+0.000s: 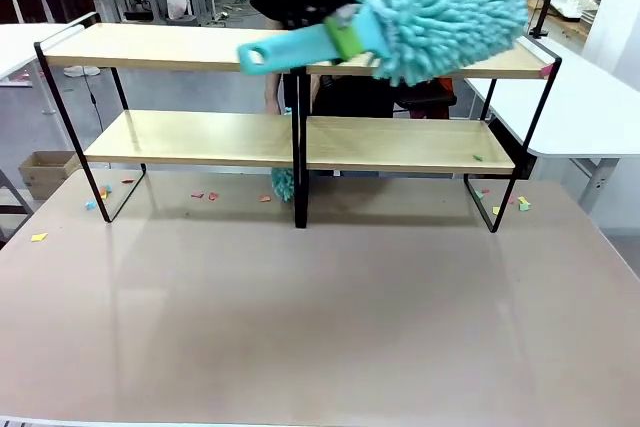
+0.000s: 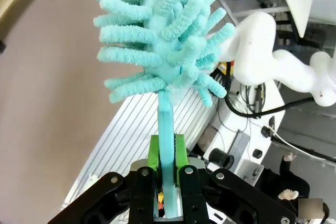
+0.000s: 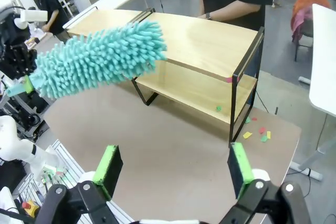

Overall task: Clean the shelves.
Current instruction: Clean another randomly selected level of the Shelf with the Duster.

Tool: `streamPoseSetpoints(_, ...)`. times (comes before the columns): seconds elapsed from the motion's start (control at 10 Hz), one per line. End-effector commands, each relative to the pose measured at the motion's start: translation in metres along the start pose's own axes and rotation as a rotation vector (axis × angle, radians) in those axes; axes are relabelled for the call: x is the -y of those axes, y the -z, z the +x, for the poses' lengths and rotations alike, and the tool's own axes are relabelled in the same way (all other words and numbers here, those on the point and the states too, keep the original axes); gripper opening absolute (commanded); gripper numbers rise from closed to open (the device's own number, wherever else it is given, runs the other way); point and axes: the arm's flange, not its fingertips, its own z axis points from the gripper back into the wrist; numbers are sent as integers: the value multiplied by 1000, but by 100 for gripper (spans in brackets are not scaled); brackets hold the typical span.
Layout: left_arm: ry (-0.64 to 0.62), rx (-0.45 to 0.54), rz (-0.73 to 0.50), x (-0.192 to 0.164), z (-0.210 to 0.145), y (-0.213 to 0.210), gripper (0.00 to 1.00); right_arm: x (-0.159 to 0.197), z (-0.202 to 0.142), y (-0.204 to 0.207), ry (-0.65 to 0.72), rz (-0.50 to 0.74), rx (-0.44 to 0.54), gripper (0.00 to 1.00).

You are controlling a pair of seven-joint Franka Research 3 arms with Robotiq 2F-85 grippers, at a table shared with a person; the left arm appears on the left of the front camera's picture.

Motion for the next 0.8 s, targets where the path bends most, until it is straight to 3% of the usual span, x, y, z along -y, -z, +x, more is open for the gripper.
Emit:
streamPoseSetpoints(0.0,-9,38,67,8,35,-5,13,-1,-2,0,-11,-1,-2,100)
streamPoseSetpoints(0.1,-11,62,94,16,53,4,13,-1,-2,0,-11,-1,-2,100)
streamPoseSetpoints(0.4,-53,-14,88,17,111,36,13,-1,-2,0,-11,-1,-2,100)
streamPoseSetpoints(0.7,-77,-17,136,23,133,64,13,-1,-2,0,-11,-1,-2,100)
